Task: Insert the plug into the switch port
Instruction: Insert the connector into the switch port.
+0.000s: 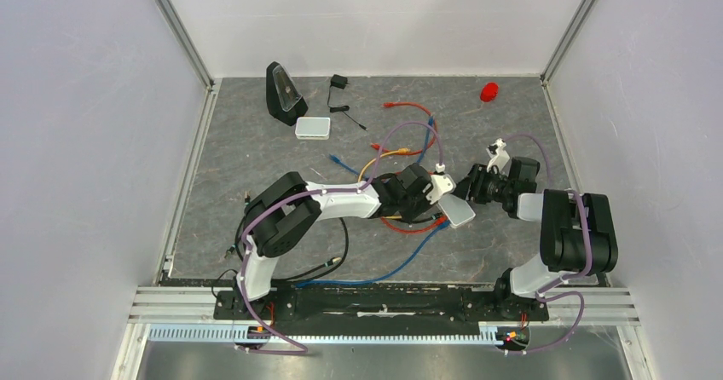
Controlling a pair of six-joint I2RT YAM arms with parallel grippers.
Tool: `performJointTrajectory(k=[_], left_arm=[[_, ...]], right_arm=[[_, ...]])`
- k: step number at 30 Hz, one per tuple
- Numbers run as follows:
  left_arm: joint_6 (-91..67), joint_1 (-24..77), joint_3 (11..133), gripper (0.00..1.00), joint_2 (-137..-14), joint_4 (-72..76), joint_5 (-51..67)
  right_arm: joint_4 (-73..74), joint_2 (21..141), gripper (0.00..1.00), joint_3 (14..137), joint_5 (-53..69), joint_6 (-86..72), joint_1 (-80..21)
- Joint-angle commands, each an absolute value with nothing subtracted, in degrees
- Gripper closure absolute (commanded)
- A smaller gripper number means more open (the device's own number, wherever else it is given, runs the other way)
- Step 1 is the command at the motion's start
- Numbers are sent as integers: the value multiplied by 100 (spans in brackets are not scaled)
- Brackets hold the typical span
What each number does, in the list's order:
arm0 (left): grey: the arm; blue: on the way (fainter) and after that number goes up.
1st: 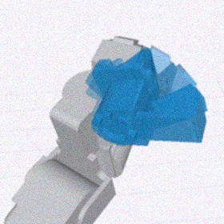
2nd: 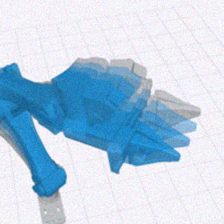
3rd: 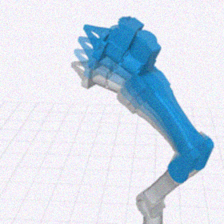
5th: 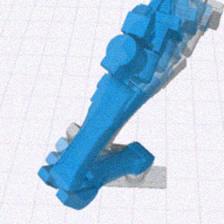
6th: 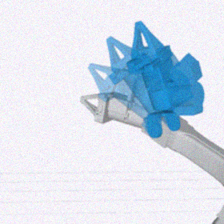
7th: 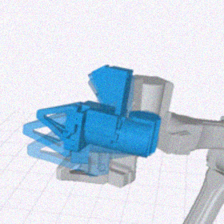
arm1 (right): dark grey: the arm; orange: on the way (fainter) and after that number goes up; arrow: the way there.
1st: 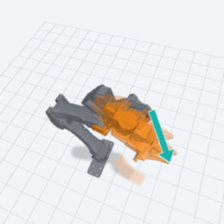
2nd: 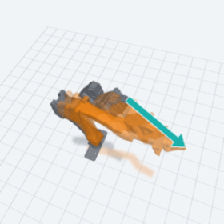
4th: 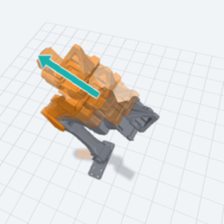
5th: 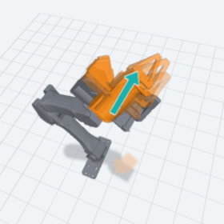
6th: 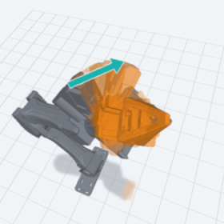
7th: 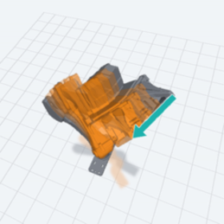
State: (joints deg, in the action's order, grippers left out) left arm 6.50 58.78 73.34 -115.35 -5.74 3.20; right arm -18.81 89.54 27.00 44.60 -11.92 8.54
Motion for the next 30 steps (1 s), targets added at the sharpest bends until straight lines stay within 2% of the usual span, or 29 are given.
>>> performJointTrajectory(k=[1, 13, 22, 30], left_arm=[[424, 5849, 7543, 98, -11636, -670, 490], [278, 5834, 7624, 98, -11810, -600, 618], [159, 5836, 7337, 98, -11692, -297, 1229], [-84, 5835, 7193, 98, -11718, -49, 975]], right_arm=[[-2248, 9054, 53, 2512, 4667, -1390, 870], [-3120, 9203, 54, 2074, 4930, -2136, 846], [-3257, 9298, 54, 1996, 4791, -2399, 805], [-3662, 9340, 53, 1798, 4870, -2820, 804]])
